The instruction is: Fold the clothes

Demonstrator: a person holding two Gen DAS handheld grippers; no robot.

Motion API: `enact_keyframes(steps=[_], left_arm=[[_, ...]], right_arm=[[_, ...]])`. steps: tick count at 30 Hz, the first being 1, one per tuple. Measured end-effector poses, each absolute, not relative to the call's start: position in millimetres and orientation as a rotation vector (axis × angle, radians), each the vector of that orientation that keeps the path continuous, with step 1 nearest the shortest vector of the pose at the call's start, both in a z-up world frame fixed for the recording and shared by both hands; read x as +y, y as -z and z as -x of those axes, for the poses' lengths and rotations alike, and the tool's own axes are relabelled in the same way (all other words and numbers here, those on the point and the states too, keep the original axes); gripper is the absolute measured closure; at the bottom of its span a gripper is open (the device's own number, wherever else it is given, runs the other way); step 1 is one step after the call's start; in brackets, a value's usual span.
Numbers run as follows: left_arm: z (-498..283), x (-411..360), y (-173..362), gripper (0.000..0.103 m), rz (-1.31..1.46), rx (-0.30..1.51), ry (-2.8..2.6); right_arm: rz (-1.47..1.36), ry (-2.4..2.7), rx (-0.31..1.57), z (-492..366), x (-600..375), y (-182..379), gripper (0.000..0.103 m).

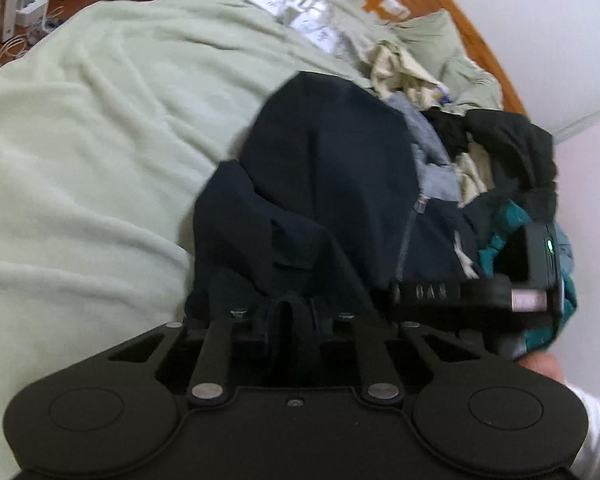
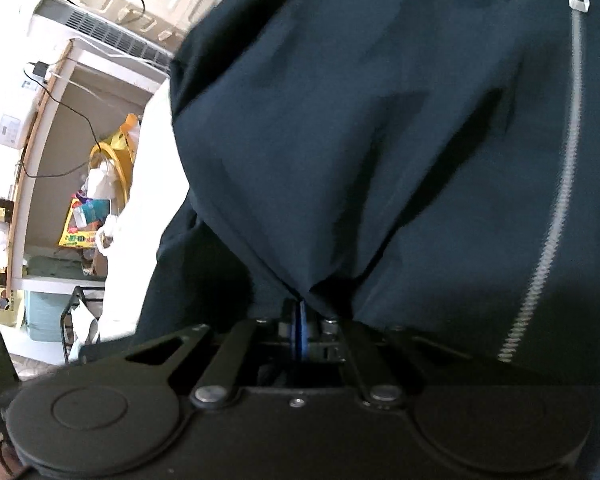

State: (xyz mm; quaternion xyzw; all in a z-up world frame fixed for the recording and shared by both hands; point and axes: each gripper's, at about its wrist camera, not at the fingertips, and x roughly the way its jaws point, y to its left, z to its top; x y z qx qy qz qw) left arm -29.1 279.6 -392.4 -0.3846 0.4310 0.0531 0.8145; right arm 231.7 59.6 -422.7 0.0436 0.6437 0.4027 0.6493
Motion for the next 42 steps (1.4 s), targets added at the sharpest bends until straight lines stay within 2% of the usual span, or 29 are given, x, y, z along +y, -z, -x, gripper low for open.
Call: enact_keyframes(steps=[4,6,7,8,9,13,15,16,17,18,19,24,26,29,35,37,42], left_arm=[[36.4,261.2,372.2,0.089,0.713,0.897,-0.084],[38.0,256.5,365.6,0.089,0.688,0.887,-0.067],[37.9,254.2,364.0,0.089,0.676,0.885,-0.059],[38.0,251.3,362.2,0.089,0.655,0.882,-0.055],[40.0,247.7,358.8,0.090,0.629,0.874,-0.049],[51.1,239.2,348.7,0.090,0.603,0.844,0.001],[56.0,238.3,346.4,0.090,0.585,0.839,0.010],[59.1,237.7,346.6,0.090,0.574,0.845,0.008],[61.0,237.4,346.8,0.090,0.567,0.848,0.006],[62.2,237.5,348.0,0.090,0.564,0.852,0.004],[63.4,237.5,350.2,0.090,0.561,0.859,0.000],[74.9,255.2,346.9,0.081,0.654,0.811,-0.045],[84.4,267.6,341.1,0.066,0.676,0.776,-0.078],[101.2,284.6,333.1,0.055,0.679,0.711,-0.130],[115.1,304.4,338.4,0.051,0.705,0.707,-0.052],[117.4,306.6,342.0,0.039,0.734,0.725,-0.032],[104.2,293.3,341.9,0.039,0.796,0.744,0.085]], right_arm=[[-0.093,-0.948,1.378,-242.4,54.5,381.5,0.096],[-0.110,-1.014,1.356,-246.2,58.2,359.9,0.082],[-0.126,-1.058,1.357,-246.6,61.7,352.6,0.052],[-0.131,-1.112,1.362,-244.6,69.7,347.0,0.031],[-0.124,-1.178,1.372,-240.5,81.9,342.9,0.030],[-0.007,-1.272,1.448,-222.4,126.4,357.1,0.030],[0.125,-1.223,1.463,-212.9,141.2,376.6,0.035],[0.158,-1.206,1.468,-209.7,144.8,384.0,0.044],[0.153,-1.201,1.471,-208.5,144.5,387.8,0.062],[0.140,-1.209,1.475,-207.4,143.3,390.3,0.072],[0.108,-1.224,1.479,-207.9,140.4,390.5,0.095],[-0.089,-1.210,1.488,-218.0,120.3,387.1,0.098],[-0.175,-1.194,1.494,-223.3,112.8,387.0,0.099],[-0.320,-1.170,1.498,-233.7,105.5,387.4,0.099],[-0.451,-1.093,1.441,-259.5,103.7,393.4,0.099],[-0.515,-1.042,1.417,-274.7,102.6,399.2,0.099],[-0.561,-0.993,1.431,-289.9,115.3,417.4,0.099]])
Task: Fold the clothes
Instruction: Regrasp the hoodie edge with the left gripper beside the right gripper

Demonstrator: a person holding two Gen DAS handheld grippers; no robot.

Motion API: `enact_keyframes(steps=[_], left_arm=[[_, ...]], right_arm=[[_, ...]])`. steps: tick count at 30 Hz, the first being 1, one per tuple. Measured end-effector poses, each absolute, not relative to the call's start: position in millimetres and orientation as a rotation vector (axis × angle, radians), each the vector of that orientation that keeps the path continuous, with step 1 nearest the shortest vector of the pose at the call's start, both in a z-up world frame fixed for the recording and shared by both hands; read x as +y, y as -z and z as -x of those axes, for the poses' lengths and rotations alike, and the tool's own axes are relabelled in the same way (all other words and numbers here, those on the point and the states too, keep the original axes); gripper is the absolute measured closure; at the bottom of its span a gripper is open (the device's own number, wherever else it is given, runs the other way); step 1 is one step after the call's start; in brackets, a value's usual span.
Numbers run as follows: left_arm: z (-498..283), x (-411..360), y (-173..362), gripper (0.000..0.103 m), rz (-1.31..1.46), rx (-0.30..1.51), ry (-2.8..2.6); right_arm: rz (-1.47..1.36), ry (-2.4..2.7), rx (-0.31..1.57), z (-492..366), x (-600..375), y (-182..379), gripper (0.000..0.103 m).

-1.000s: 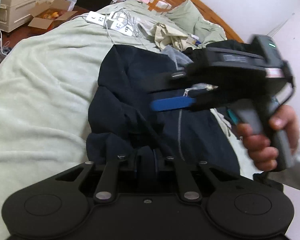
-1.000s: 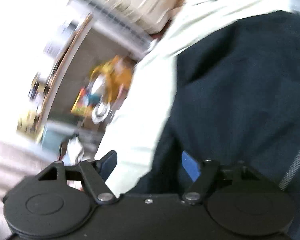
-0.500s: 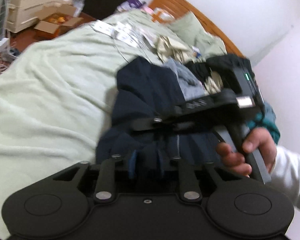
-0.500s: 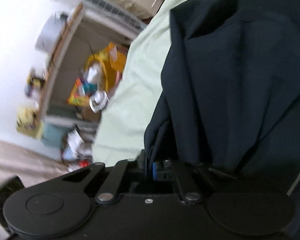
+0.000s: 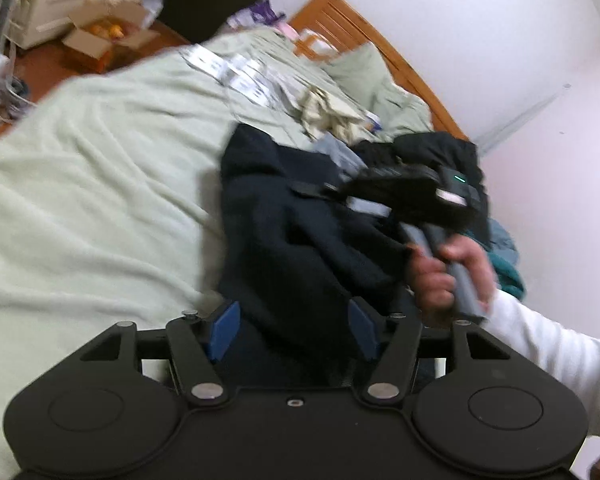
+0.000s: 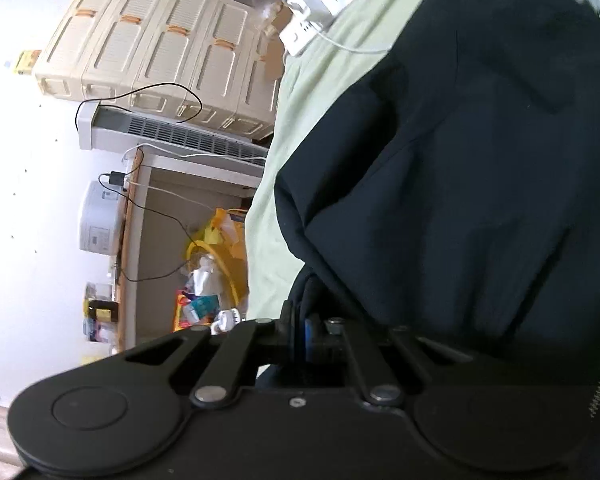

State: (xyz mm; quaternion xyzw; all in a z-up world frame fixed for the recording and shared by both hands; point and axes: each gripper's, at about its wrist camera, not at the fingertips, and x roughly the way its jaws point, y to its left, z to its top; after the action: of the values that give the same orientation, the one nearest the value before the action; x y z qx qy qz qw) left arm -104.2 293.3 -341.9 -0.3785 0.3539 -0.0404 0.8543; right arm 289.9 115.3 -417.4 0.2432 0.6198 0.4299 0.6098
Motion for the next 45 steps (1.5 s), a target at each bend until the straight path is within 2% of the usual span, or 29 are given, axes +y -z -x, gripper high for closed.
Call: enact_keyframes(steps=[6,12,13,14,15,17,20,26,31,37,39,40,41,42,43,45], left_arm=[[73.4,265.6,340.0,0.039,0.721,0.757,0.109],[43.7,261.3,366.5,0.041,0.635,0.833,-0.020],[39.8,260.0,369.8,0.046,0.625,0.838,-0.033],[36.0,258.7,373.1,0.067,0.615,0.844,-0.046],[33.0,257.3,375.3,0.080,0.599,0.849,-0.060],[30.5,255.0,374.9,0.090,0.522,0.864,-0.110],[36.0,268.8,363.0,0.094,0.486,0.834,-0.177],[55.4,321.3,330.5,0.095,0.440,0.773,-0.310],[63.8,344.1,329.7,0.095,0.395,0.793,-0.371],[66.1,352.8,344.1,0.095,0.441,0.808,-0.384],[67.4,354.7,343.3,0.095,0.457,0.803,-0.386],[68.1,355.6,342.8,0.095,0.464,0.801,-0.387],[68.4,356.1,342.3,0.095,0.469,0.799,-0.387],[67.5,356.2,341.8,0.095,0.470,0.800,-0.384],[65.4,356.4,341.4,0.095,0.470,0.798,-0.376],[61.5,354.4,339.8,0.095,0.469,0.792,-0.361]], right_arm=[[-0.506,-1.038,1.469,-287.3,149.7,428.4,0.099],[-0.483,-1.075,1.491,-286.7,170.5,427.7,0.099],[-0.485,-1.074,1.496,-285.8,169.1,427.9,0.099],[-0.488,-1.072,1.499,-284.8,167.3,427.5,0.099],[-0.491,-1.070,1.501,-284.4,165.4,427.0,0.099],[-0.493,-1.067,1.501,-284.2,160.3,426.0,0.098],[-0.473,-1.062,1.479,-286.4,149.7,424.3,0.099],[-0.408,-1.066,1.431,-287.1,155.1,419.3,0.099],[-0.329,-1.085,1.435,-276.9,174.2,430.3,0.099],[-0.012,-1.064,1.404,-246.5,212.7,457.5,0.099],[0.008,-1.084,1.400,-246.3,214.2,445.0,0.094],[0.024,-1.093,1.376,-246.5,212.4,431.2,0.084],[0.045,-1.104,1.341,-246.0,210.3,415.9,0.066],[0.079,-1.114,1.282,-243.7,206.7,394.4,0.054],[0.105,-1.125,1.222,-240.0,202.3,369.3,0.037],[0.097,-1.166,1.162,-232.6,194.9,326.8,0.034]])
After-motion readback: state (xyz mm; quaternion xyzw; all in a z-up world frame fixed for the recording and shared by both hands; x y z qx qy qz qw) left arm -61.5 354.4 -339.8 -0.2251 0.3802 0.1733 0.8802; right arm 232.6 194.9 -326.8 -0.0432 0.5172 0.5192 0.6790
